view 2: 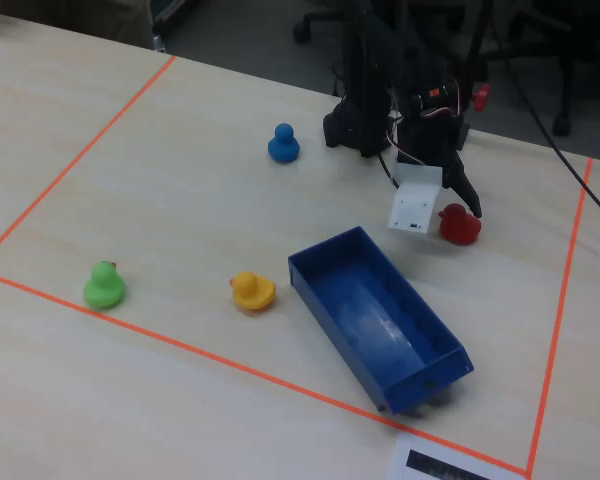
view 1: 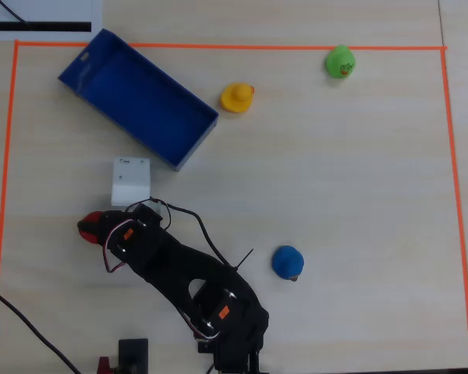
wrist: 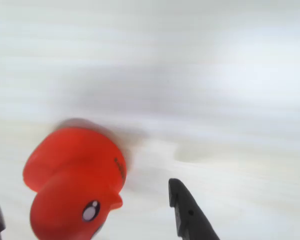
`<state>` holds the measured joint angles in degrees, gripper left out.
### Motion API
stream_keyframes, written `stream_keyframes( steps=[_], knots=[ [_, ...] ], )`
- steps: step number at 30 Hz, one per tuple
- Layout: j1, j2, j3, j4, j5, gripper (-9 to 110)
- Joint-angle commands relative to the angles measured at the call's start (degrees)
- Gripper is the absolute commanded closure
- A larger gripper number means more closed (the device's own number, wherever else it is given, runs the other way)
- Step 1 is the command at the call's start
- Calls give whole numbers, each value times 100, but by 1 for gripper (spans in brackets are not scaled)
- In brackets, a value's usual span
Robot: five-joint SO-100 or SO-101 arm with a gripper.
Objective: Grasp red duck and put it into box.
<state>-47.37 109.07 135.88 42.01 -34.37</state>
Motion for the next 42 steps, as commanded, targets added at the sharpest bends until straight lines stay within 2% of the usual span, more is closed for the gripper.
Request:
stream_keyframes(
  steps=[1,5,8,15,23,34,36,39,42],
  knots=[
    [-88,-9,-9,-105,79,61],
    [-149,0,79,-237,220,63],
    [-211,-9,220,-431,369,69],
    [-308,53,334,-905,861,69],
    [-299,35,105,-703,765,70],
    [-202,53,132,-1107,976,74],
    [-211,44,97,-1063,958,81],
    [-193,44,62,-967,914,101],
    [-176,53,-26,-729,914,101]
  ],
)
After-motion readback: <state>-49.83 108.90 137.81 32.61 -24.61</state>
